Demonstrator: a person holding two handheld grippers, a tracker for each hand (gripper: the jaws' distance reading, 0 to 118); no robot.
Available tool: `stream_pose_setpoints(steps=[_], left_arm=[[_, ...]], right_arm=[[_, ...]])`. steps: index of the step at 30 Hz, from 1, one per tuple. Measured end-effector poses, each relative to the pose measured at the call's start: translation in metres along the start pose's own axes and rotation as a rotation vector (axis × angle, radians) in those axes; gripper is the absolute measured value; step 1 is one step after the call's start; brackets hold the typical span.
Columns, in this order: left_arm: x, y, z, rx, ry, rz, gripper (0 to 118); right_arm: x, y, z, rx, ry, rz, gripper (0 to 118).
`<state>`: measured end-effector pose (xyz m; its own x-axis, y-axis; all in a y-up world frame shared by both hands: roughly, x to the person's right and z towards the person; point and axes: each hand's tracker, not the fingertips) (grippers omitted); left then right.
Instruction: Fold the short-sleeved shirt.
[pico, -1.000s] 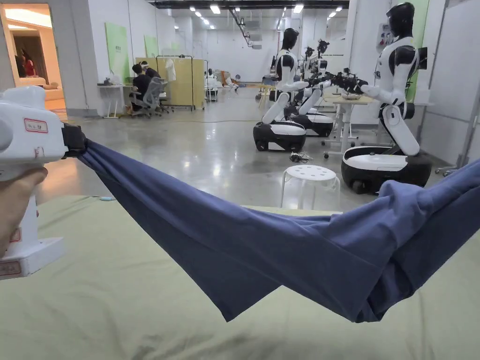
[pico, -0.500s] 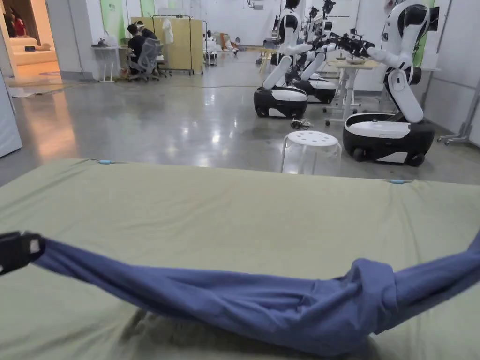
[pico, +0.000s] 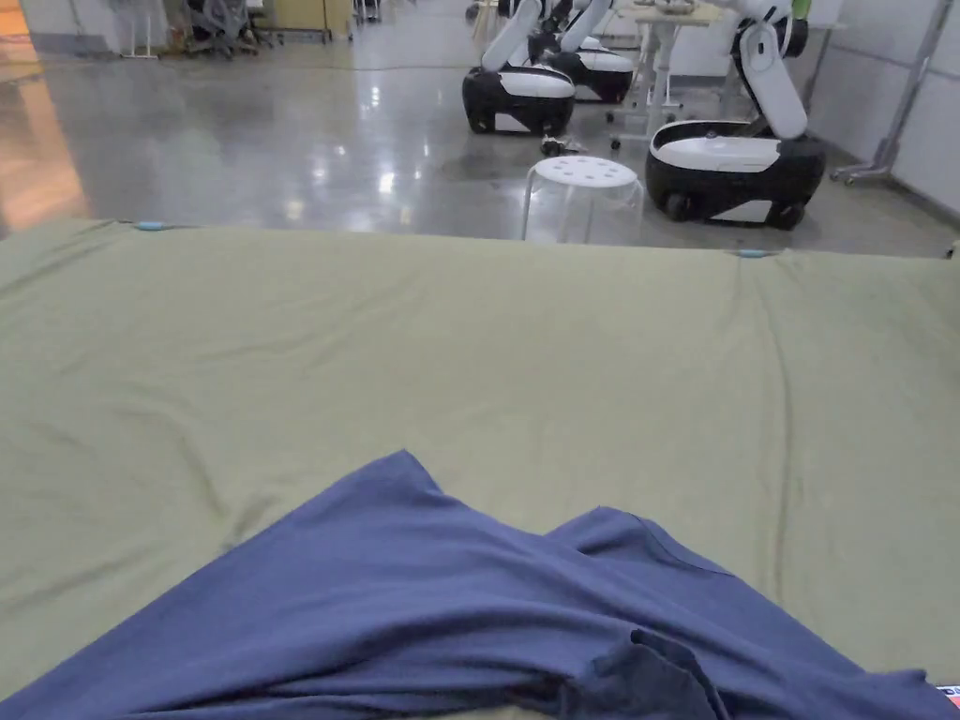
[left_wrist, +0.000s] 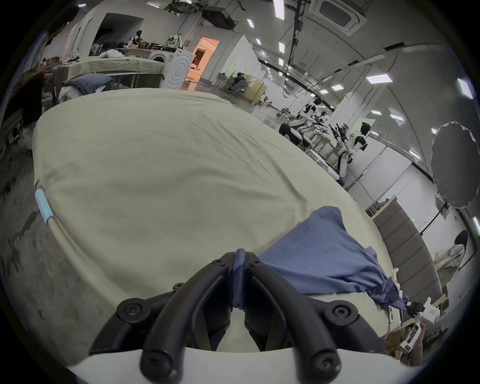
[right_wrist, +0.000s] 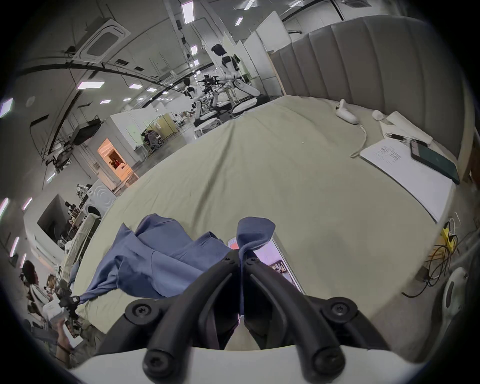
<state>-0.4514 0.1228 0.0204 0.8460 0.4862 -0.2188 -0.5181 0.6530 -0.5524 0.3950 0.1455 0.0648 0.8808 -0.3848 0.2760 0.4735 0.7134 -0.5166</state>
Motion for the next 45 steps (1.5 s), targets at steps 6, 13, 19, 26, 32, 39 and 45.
stream_pose_setpoints(steps=[6,13,19,26,32,39,45], left_arm=[[0.010,0.010,0.007,0.033,0.005,-0.008,7],[0.001,0.023,-0.004,0.050,0.004,-0.017,7],[0.022,0.007,-0.003,0.032,0.006,-0.192,70],[0.090,-0.025,0.032,0.145,-0.076,-0.434,70],[0.166,-0.048,0.048,0.246,-0.242,-0.591,70],[0.239,-0.056,0.056,0.347,-0.366,-0.663,70],[0.263,-0.066,0.067,0.383,-0.330,-0.695,38]], right_arm=[[-0.055,-0.020,0.040,0.039,0.017,0.024,1],[-0.055,-0.037,0.044,0.032,0.018,0.082,1],[-0.061,-0.046,0.044,0.032,0.012,0.087,22],[-0.064,-0.045,0.076,0.172,-0.053,0.132,66],[-0.073,-0.043,0.102,0.271,-0.092,0.171,91],[-0.124,-0.046,0.089,0.292,0.041,0.264,91],[-0.149,-0.056,0.068,0.217,0.175,0.293,48]])
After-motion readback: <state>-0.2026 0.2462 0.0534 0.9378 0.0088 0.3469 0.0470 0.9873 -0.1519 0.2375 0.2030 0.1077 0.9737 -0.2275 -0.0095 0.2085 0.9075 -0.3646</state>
